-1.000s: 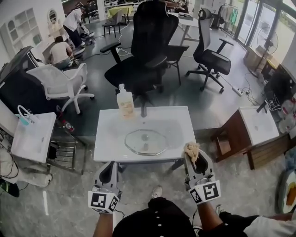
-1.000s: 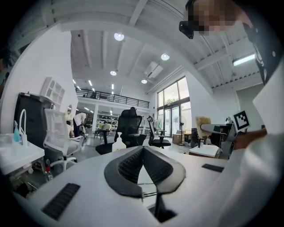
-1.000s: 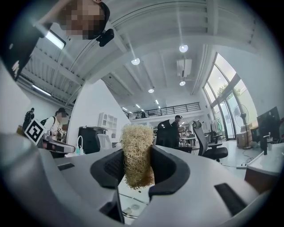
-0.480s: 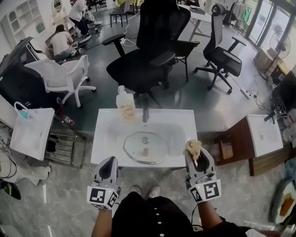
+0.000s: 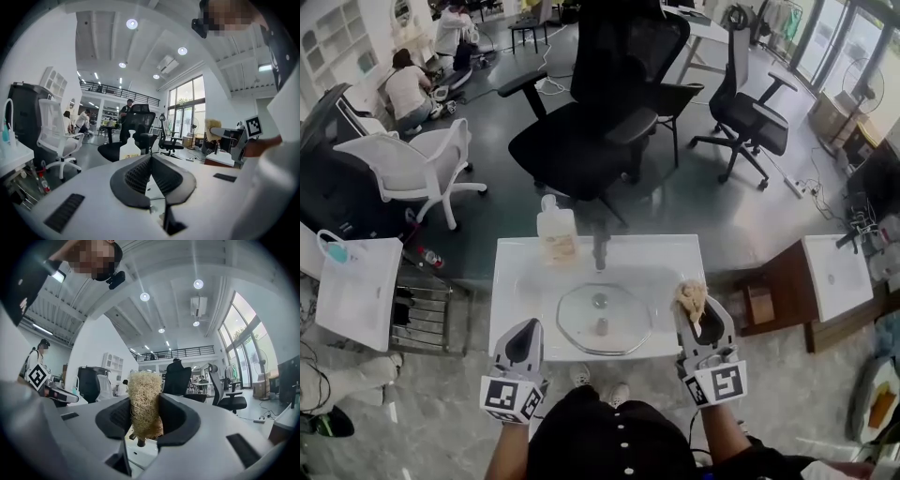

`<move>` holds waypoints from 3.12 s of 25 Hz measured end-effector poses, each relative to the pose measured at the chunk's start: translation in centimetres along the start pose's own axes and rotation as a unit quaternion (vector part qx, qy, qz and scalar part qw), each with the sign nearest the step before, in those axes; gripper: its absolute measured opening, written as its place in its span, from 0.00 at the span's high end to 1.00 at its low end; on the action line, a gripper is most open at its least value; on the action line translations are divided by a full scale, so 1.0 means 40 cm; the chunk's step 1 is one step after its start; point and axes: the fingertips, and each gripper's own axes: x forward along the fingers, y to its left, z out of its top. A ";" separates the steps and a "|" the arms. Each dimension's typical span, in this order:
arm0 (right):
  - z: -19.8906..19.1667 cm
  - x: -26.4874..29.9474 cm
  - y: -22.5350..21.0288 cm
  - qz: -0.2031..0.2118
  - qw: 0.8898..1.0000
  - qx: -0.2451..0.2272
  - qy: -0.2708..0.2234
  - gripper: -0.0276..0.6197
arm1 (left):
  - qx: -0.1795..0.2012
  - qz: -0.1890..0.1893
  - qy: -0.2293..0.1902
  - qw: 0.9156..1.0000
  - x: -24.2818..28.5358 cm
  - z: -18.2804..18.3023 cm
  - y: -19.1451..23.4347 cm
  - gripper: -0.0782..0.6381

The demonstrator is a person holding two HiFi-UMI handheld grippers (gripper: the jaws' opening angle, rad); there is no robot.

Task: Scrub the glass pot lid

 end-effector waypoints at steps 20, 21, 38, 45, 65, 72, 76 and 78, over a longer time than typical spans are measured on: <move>-0.165 0.156 0.034 0.024 0.994 -0.065 0.080 0.72 | -0.119 -0.028 0.164 0.979 0.137 -0.308 0.130 0.86; -0.176 0.162 0.036 0.029 0.994 -0.066 0.082 0.72 | -0.127 -0.027 0.175 0.976 0.139 -0.328 0.129 0.86; -0.624 0.231 0.152 0.194 0.935 -0.177 0.238 0.72 | -0.435 -0.032 0.339 0.834 0.262 -0.654 0.129 0.51; -0.790 0.274 0.230 0.255 0.895 -0.229 0.286 0.72 | -0.516 -0.024 0.343 0.784 0.279 -0.704 0.111 0.68; -1.083 0.422 0.406 0.357 0.785 -0.379 0.336 0.73 | -0.558 -0.014 0.346 0.754 0.291 -0.704 0.119 0.74; -1.113 0.428 0.373 0.350 0.776 -0.400 0.339 0.73 | -0.559 -0.012 0.349 0.752 0.289 -0.705 0.118 0.74; -1.143 0.419 0.323 0.342 0.763 -0.414 0.359 0.73 | -0.562 -0.010 0.347 0.751 0.289 -0.705 0.118 0.74; -1.157 0.406 0.294 0.342 0.755 -0.420 0.370 0.73 | -0.551 -0.009 0.350 0.758 0.289 -0.706 0.125 0.74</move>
